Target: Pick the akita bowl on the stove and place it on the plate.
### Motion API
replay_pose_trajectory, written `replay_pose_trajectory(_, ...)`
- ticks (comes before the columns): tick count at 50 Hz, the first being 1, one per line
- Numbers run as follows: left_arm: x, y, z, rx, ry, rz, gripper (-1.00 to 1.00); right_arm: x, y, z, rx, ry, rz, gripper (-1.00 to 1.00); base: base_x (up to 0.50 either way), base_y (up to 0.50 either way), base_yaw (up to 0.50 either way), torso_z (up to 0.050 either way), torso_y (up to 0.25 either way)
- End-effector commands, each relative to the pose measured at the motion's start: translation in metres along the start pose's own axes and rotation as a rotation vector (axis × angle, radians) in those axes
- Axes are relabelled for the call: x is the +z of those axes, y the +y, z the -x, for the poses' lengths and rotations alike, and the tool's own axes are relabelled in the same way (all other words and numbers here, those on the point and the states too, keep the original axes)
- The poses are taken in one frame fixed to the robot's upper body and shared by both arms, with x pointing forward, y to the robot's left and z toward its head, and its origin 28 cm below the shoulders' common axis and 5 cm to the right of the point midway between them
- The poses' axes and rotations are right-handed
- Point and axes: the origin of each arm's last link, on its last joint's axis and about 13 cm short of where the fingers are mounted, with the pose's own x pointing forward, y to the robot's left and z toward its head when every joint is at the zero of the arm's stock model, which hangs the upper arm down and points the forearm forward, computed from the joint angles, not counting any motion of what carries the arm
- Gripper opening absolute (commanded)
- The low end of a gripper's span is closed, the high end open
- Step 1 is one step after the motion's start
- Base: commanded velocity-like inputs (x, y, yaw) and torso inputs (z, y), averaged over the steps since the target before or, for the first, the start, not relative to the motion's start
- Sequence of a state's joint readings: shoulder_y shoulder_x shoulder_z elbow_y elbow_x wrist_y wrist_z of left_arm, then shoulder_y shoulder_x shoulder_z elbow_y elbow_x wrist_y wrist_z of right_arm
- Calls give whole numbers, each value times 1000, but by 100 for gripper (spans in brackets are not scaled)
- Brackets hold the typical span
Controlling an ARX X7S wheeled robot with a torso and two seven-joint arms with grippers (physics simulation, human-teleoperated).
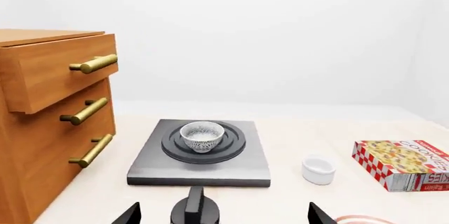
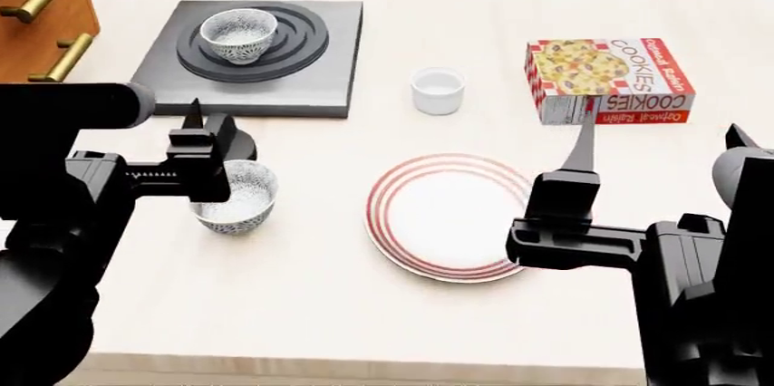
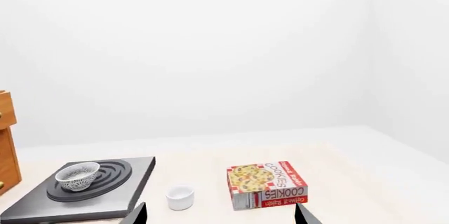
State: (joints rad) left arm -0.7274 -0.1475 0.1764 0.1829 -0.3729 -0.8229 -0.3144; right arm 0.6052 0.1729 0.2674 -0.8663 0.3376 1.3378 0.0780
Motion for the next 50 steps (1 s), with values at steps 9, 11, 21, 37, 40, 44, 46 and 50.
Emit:
replay_pose_trajectory(9, 0, 0, 1, -6, -2, -3, 100, -1, -1, 0, 0, 0, -1, 100, -18, -241, 0, 0, 0)
replay_pose_trajectory(11, -1, 0, 0, -5, 0, -3, 100, -1, 0, 0, 0, 0, -1, 100, -14, -244, 0, 0, 0)
replay_pose_trajectory(21, 0, 0, 1, -5, 1, -4, 100, -1, -1, 0, -1, 1, -1, 100, -9, -136, 0, 0, 0)
replay_pose_trajectory(37, 1, -2, 1, -14, -2, -5, 100, -1, 0, 0, 3, 1, 4, 100, 0, 0, 0, 0, 0)
replay_pose_trajectory(40, 2, -1, 1, -13, -2, -4, 100, 0, 0, 0, 5, 0, 4, 100, 135, 0, 0, 0, 0)
replay_pose_trajectory(44, 0, -1, 2, -15, -1, -5, 100, -1, 0, 0, 5, 0, 3, 100, 276, 0, 0, 0, 0)
replay_pose_trajectory(46, 0, -2, 2, -16, -1, -7, 100, -1, 0, 0, 6, 0, 4, 100, 336, 0, 0, 0, 0)
replay_pose_trajectory(50, 1, -1, 2, -14, -4, -5, 100, 0, 0, 0, 7, 1, 4, 100, 354, 0, 0, 0, 0)
